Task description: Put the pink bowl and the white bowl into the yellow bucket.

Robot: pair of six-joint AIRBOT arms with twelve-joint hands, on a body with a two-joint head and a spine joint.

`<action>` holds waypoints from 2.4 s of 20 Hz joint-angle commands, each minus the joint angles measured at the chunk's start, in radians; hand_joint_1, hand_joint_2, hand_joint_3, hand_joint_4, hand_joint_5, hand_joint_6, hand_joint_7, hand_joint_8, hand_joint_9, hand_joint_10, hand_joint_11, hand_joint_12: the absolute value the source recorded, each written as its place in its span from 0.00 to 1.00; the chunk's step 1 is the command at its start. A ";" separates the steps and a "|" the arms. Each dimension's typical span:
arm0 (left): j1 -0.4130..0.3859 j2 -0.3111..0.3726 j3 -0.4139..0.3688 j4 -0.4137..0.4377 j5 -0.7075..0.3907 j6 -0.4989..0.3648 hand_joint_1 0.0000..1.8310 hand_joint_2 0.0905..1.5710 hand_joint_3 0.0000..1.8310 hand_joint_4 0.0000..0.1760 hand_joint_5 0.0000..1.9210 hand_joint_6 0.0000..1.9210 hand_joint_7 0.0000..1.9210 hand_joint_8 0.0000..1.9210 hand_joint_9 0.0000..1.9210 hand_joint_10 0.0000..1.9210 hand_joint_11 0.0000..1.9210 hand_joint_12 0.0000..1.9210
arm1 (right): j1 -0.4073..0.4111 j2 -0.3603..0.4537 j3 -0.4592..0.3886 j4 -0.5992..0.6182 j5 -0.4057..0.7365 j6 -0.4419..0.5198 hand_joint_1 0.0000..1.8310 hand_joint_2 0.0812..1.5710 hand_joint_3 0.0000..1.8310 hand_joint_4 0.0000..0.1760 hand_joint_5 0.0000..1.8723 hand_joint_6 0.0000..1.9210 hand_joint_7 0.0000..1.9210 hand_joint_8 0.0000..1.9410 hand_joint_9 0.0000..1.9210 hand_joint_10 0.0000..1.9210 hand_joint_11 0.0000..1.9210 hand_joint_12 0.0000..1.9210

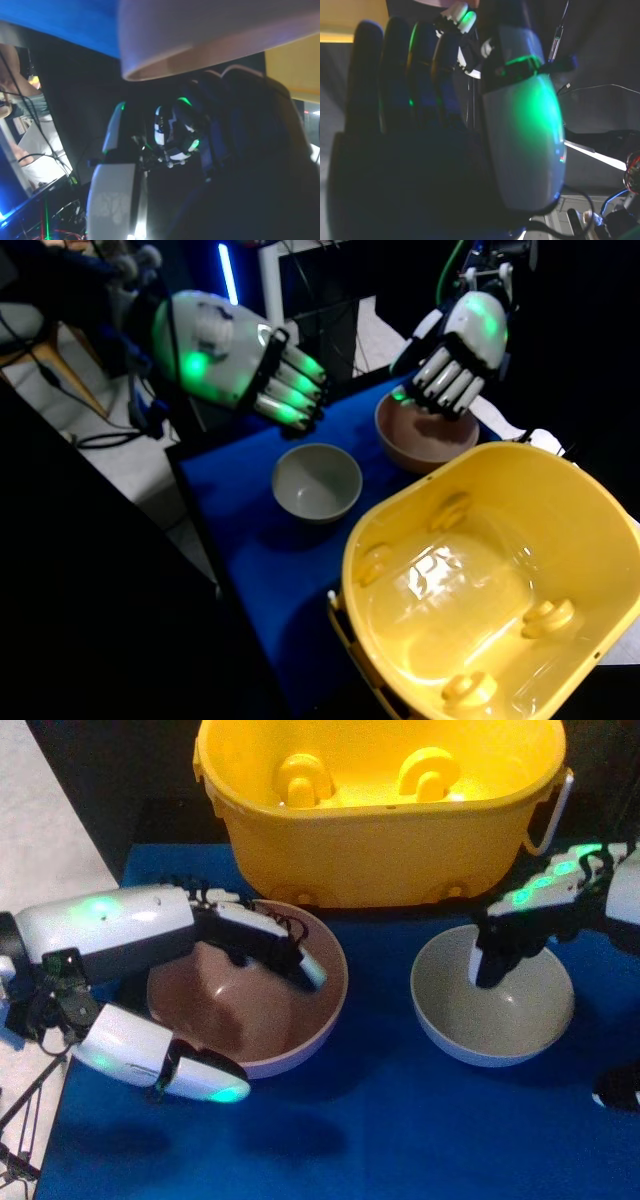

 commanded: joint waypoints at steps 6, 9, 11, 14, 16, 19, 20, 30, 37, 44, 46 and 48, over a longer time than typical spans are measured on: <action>0.022 -0.026 -0.001 -0.062 -0.102 -0.005 0.52 0.57 0.00 0.00 0.30 0.00 0.27 0.00 0.08 0.30 0.00 0.89 | -0.020 -0.020 0.002 0.026 0.055 0.005 0.45 0.43 0.07 0.00 0.18 0.53 0.21 0.43 0.16 0.57 0.08 0.91; 0.037 -0.043 0.007 -0.073 -0.102 -0.004 0.52 0.57 0.00 0.00 0.29 0.00 0.27 0.00 0.10 0.24 0.00 0.88 | -0.040 -0.042 0.017 0.028 0.048 0.005 0.42 0.45 0.06 0.00 0.17 0.51 0.21 0.43 0.14 0.57 0.05 0.90; 0.064 -0.054 0.014 -0.098 -0.106 0.001 0.51 0.58 0.00 0.00 0.29 0.00 0.27 0.00 0.14 0.16 0.00 0.85 | -0.066 -0.077 0.040 0.041 0.047 0.005 0.47 0.45 0.03 0.00 0.13 0.53 0.16 0.47 0.11 0.59 0.03 0.91; 0.101 -0.071 0.021 -0.142 -0.112 0.042 0.51 0.59 0.00 0.00 0.29 0.00 0.27 0.00 0.13 0.15 0.00 0.83 | -0.102 -0.129 0.075 0.059 0.043 0.005 0.47 0.48 0.02 0.00 0.10 0.55 0.12 0.48 0.09 0.59 0.02 0.90; 0.105 -0.083 0.031 -0.151 -0.108 0.049 0.51 0.59 0.00 0.00 0.29 0.00 0.25 0.00 0.13 0.15 0.00 0.85 | -0.118 -0.150 0.091 0.063 0.041 0.005 0.48 0.49 0.01 0.00 0.08 0.57 0.10 0.50 0.08 0.60 0.03 0.91; 0.119 -0.107 0.048 -0.175 -0.100 0.074 0.52 0.60 0.00 0.00 0.29 0.00 0.26 0.00 0.13 0.17 0.00 0.84 | -0.142 -0.198 0.130 0.077 0.038 0.005 0.45 0.51 0.01 0.00 0.09 0.55 0.11 0.49 0.09 0.58 0.04 0.88; 0.125 -0.117 0.055 -0.185 -0.100 0.078 0.51 0.60 0.00 0.00 0.29 0.00 0.26 0.00 0.10 0.24 0.00 0.83 | -0.149 -0.215 0.143 0.080 0.037 0.004 0.44 0.51 0.01 0.00 0.10 0.53 0.12 0.48 0.10 0.56 0.04 0.87; 0.149 -0.195 0.112 -0.220 -0.050 0.098 0.53 0.64 0.00 0.00 0.33 0.01 0.27 0.00 0.06 0.35 0.00 0.81 | -0.233 -0.338 0.230 0.310 0.036 -0.203 0.49 0.53 0.00 0.00 0.14 0.48 0.11 0.45 0.09 0.53 0.03 0.85; 0.167 -0.223 0.128 -0.244 -0.039 0.118 0.63 0.78 0.00 0.00 0.41 0.63 0.34 0.64 0.22 0.64 0.14 0.89 | -0.260 -0.409 0.283 0.336 0.036 -0.203 0.72 0.81 0.00 0.00 0.38 0.70 0.27 0.84 0.32 0.83 0.27 0.82; 0.181 -0.145 0.059 -0.246 -0.121 0.104 0.65 0.75 0.00 0.00 0.44 0.56 0.42 0.76 0.34 0.81 0.26 0.99 | -0.255 -0.328 0.208 0.356 0.118 -0.203 0.80 0.79 0.00 0.00 0.31 0.81 0.35 0.72 0.33 0.75 0.30 0.91; 0.181 -0.125 0.044 -0.246 -0.135 0.103 0.65 0.75 0.00 0.00 0.43 0.59 0.42 0.74 0.33 0.76 0.23 0.96 | -0.249 -0.306 0.192 0.360 0.151 -0.203 0.81 0.78 0.00 0.00 0.31 0.79 0.35 0.71 0.35 0.74 0.31 0.91; 0.181 -0.103 0.030 -0.246 -0.150 0.098 0.65 0.75 0.00 0.00 0.44 0.57 0.43 0.72 0.33 0.71 0.21 0.93 | -0.236 -0.275 0.169 0.360 0.176 -0.203 0.81 0.78 0.00 0.00 0.31 0.81 0.34 0.72 0.35 0.73 0.32 0.90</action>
